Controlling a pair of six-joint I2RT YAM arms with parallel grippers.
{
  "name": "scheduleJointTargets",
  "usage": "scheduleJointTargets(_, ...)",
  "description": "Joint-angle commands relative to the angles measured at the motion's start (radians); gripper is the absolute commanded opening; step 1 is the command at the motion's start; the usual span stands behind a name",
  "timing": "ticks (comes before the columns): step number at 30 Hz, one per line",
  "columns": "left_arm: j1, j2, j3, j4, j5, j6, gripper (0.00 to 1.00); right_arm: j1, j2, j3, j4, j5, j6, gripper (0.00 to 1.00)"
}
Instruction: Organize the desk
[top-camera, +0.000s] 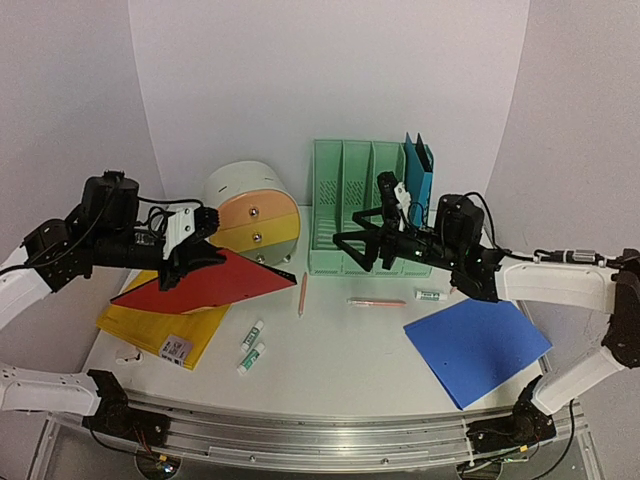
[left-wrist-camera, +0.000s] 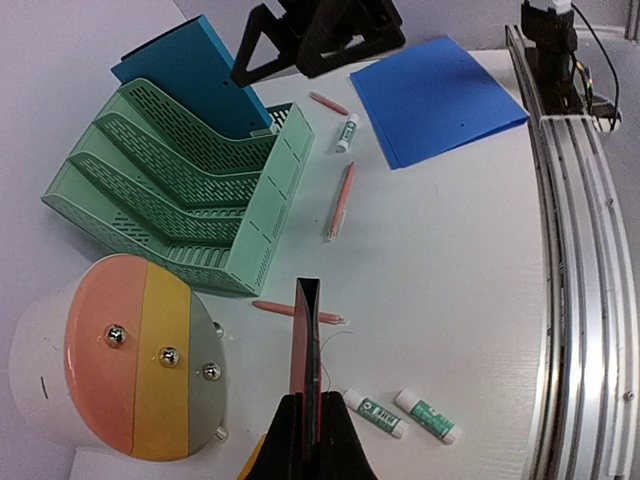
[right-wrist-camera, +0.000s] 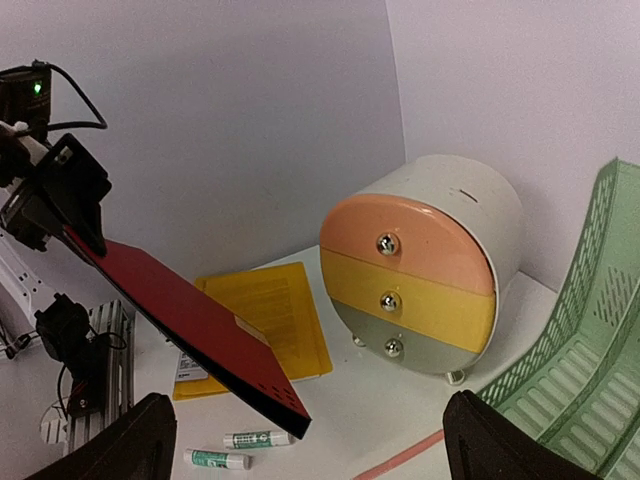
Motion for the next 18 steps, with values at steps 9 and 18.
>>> scheduleJointTargets(9, 0.014, 0.147, 0.406, -0.014, 0.195, -0.33, 0.0, -0.008, 0.058, -0.203, 0.392, -0.12, 0.219, 0.98)
scheduleJointTargets(18, 0.022, 0.257, 0.609, 0.038, 0.399, -0.549, 0.0, 0.037, 0.19, -0.132, 0.731, -0.159, 0.244, 0.98)
